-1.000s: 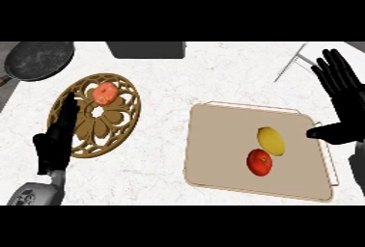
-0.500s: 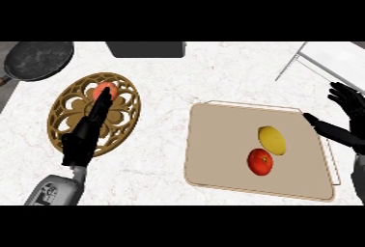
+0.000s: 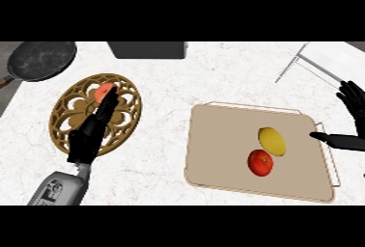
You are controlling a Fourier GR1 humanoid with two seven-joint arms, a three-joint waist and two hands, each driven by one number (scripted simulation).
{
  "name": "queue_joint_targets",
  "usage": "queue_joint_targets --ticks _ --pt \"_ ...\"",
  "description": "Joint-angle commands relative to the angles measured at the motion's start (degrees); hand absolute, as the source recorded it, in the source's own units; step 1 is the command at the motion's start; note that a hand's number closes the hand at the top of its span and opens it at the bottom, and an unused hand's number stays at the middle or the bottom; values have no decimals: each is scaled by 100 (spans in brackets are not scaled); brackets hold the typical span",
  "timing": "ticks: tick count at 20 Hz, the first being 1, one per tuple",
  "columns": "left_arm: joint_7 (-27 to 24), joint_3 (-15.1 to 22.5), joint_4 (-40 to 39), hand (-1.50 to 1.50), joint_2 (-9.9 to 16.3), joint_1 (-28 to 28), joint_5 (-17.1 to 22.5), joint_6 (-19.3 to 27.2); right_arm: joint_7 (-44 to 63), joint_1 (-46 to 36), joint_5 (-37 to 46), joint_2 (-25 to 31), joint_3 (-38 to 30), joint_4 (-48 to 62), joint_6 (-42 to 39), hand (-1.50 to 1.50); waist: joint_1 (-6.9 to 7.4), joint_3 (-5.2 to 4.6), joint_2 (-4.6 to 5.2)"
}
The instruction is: Pick the lemon from the tray and place it in the tiered shelf
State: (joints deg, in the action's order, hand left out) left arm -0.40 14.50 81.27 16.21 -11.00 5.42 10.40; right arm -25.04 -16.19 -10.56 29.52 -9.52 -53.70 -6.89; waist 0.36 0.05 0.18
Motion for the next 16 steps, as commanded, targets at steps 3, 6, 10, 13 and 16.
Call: queue_joint_targets --ticks 3,6,10,13,16 --pt "209 -137 73 0 -8 -157 -41 -44 886 -46 488 442 593 -945 -349 -150 -56 -11 -37" --pt "114 -155 271 0 57 183 10 -183 1682 83 583 724 701 -1608 -428 -150 -62 -13 -48" --pt "27 -223 -189 0 -17 -115 -90 -122 2723 -211 936 1176 1233 -2282 -844 -150 -106 -24 -53" --pt "162 -210 -43 0 -38 -108 -137 -46 3135 -135 1208 1543 1608 -2727 -1315 -150 -98 -22 -59" --pt "234 -225 75 0 -121 -70 -91 -47 3816 -134 1565 1624 1869 -3286 -1280 -150 -94 -17 -57"
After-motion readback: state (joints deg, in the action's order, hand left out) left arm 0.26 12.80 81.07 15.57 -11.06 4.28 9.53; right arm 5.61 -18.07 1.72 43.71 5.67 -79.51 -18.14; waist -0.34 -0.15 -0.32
